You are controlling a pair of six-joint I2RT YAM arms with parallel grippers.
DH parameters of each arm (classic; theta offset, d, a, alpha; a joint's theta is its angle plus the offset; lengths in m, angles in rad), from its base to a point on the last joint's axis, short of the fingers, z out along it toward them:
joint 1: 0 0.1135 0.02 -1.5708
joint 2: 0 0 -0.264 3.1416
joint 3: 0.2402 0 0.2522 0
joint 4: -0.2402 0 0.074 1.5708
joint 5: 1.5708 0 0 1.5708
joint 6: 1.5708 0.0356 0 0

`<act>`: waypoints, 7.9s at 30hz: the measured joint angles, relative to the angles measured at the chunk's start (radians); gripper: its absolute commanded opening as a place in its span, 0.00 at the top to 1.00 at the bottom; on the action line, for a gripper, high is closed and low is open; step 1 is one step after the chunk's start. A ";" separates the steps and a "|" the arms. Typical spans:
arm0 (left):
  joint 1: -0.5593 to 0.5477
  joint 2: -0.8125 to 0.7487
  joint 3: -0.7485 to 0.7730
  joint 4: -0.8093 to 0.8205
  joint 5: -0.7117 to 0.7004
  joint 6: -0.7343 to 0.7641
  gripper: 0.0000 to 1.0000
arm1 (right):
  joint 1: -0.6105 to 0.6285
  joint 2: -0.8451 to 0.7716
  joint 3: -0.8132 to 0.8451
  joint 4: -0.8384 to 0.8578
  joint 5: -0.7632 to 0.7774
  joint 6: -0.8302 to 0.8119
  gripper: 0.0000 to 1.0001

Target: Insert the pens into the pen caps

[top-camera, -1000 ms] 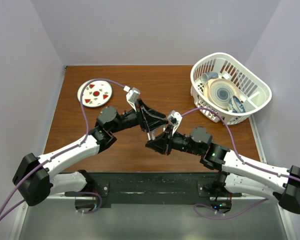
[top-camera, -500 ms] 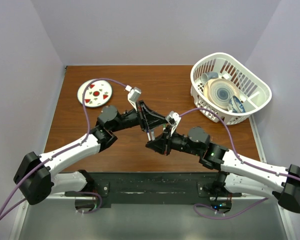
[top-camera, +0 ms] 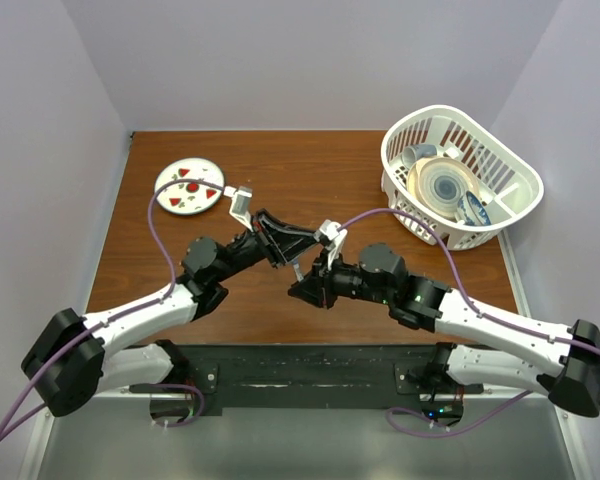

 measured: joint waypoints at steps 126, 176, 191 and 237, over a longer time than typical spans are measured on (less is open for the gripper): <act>0.001 -0.156 0.032 -0.123 -0.282 0.102 1.00 | -0.111 0.127 0.333 -0.291 -0.061 -0.215 1.00; -0.098 -0.102 -0.053 0.024 -0.534 0.080 1.00 | -0.299 0.375 0.703 -0.639 -0.354 -0.307 1.00; -0.032 -0.130 0.163 -0.362 -0.306 0.188 0.68 | -0.364 0.187 0.309 -0.065 -0.483 -0.143 1.00; -0.061 -0.085 0.108 -0.385 -0.100 0.342 0.47 | -0.367 0.012 -0.018 0.508 -0.233 0.363 1.00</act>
